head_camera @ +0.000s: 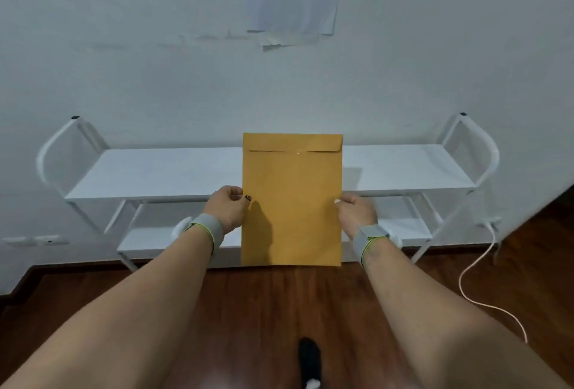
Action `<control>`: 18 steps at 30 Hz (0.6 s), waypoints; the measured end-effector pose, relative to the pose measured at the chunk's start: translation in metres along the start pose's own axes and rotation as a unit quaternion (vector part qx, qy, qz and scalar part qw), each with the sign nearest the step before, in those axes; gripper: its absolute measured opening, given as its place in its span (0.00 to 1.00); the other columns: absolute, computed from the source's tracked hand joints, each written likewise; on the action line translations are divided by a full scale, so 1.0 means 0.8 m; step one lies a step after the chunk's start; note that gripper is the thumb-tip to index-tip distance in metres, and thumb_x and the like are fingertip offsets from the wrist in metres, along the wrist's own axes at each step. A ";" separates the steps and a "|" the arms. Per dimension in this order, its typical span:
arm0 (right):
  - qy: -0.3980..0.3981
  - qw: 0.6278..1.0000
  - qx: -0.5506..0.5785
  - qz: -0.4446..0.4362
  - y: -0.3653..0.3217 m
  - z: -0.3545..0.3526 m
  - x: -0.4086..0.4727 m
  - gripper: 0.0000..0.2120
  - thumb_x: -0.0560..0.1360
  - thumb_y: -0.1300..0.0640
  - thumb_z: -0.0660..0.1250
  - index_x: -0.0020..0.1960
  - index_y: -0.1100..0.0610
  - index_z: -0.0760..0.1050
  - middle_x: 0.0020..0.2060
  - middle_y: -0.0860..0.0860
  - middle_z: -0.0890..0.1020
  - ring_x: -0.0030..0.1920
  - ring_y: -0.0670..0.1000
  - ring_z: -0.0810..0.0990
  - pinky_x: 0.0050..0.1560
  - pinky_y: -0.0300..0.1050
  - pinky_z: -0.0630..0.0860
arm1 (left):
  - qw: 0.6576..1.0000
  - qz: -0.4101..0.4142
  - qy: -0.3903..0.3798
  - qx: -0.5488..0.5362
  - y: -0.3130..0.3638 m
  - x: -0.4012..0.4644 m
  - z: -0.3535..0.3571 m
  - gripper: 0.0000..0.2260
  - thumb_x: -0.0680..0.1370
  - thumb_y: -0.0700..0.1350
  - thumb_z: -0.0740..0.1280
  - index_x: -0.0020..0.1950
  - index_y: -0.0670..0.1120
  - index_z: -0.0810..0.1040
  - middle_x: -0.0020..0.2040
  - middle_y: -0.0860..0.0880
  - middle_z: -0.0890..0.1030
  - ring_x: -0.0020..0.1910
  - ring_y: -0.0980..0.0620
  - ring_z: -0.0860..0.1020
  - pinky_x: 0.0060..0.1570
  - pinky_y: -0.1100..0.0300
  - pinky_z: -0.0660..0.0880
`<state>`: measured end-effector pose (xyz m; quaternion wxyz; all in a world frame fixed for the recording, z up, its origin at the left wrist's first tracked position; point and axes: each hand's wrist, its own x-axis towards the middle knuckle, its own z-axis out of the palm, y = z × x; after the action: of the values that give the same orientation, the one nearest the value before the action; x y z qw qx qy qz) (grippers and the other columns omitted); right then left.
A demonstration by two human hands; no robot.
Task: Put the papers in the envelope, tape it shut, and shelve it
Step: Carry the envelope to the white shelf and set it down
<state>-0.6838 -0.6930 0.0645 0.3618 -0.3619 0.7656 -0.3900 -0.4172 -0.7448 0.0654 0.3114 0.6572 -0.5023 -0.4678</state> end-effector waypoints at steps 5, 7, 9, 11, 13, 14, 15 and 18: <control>-0.069 0.988 -0.135 -0.012 -0.031 0.016 0.093 0.20 0.77 0.49 0.64 0.67 0.52 0.75 0.62 0.51 0.80 0.56 0.57 0.80 0.56 0.46 0.77 | 0.995 -0.048 0.016 0.086 0.006 0.089 0.000 0.17 0.72 0.49 0.68 0.60 0.51 0.78 0.57 0.46 0.83 0.55 0.40 0.82 0.56 0.45 0.81; -0.100 0.978 -0.183 -0.020 -0.043 0.024 0.135 0.18 0.76 0.48 0.66 0.63 0.53 0.79 0.58 0.52 0.83 0.52 0.56 0.81 0.55 0.47 0.79 | 0.991 -0.067 0.031 0.110 0.015 0.118 0.003 0.15 0.73 0.47 0.68 0.59 0.51 0.79 0.58 0.46 0.83 0.55 0.40 0.81 0.58 0.46 0.81; -0.128 0.963 -0.236 -0.028 -0.053 0.037 0.166 0.16 0.75 0.48 0.67 0.58 0.55 0.81 0.54 0.53 0.84 0.52 0.57 0.83 0.56 0.50 0.80 | 0.986 -0.074 0.048 0.141 0.022 0.133 0.009 0.15 0.75 0.45 0.68 0.62 0.49 0.80 0.59 0.44 0.82 0.56 0.40 0.81 0.59 0.47 0.80; -0.147 0.943 -0.298 -0.035 -0.061 0.051 0.190 0.13 0.74 0.49 0.67 0.52 0.57 0.82 0.49 0.54 0.85 0.49 0.58 0.83 0.54 0.50 0.81 | 0.979 -0.082 0.053 0.179 0.026 0.151 0.013 0.16 0.77 0.45 0.68 0.65 0.47 0.80 0.61 0.43 0.81 0.58 0.40 0.80 0.61 0.48 0.79; -0.160 0.928 -0.336 -0.030 -0.063 0.060 0.209 0.10 0.70 0.50 0.69 0.43 0.58 0.81 0.40 0.53 0.85 0.42 0.57 0.85 0.49 0.48 0.83 | 0.973 -0.093 0.049 0.204 0.027 0.166 0.015 0.17 0.78 0.46 0.68 0.67 0.47 0.80 0.63 0.43 0.81 0.60 0.40 0.80 0.62 0.48 0.78; -0.160 0.926 -0.342 -0.021 -0.062 0.063 0.216 0.09 0.68 0.51 0.69 0.38 0.57 0.81 0.37 0.53 0.85 0.39 0.56 0.85 0.47 0.47 0.83 | 0.973 -0.094 0.054 0.206 0.028 0.171 0.016 0.17 0.78 0.46 0.68 0.67 0.47 0.80 0.64 0.43 0.81 0.60 0.40 0.80 0.62 0.48 0.78; -0.155 0.926 -0.343 -0.017 -0.062 0.066 0.225 0.08 0.67 0.51 0.70 0.36 0.56 0.81 0.34 0.52 0.85 0.36 0.56 0.85 0.45 0.47 0.84 | 0.972 -0.092 0.059 0.209 0.030 0.177 0.017 0.17 0.78 0.46 0.68 0.67 0.47 0.80 0.63 0.43 0.81 0.59 0.40 0.80 0.62 0.48 0.78; -0.131 0.933 -0.334 -0.002 -0.058 0.068 0.243 0.08 0.65 0.51 0.70 0.32 0.55 0.78 0.29 0.52 0.85 0.31 0.54 0.84 0.37 0.44 0.83 | 0.968 -0.088 0.056 0.227 0.034 0.187 0.019 0.16 0.77 0.47 0.69 0.65 0.48 0.80 0.61 0.44 0.82 0.55 0.42 0.82 0.58 0.51 0.80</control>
<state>-0.7183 -0.8942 0.0279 0.3162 -0.5112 0.7968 -0.0616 -0.4329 -0.8946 0.0385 0.1396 0.7774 -0.5172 -0.3298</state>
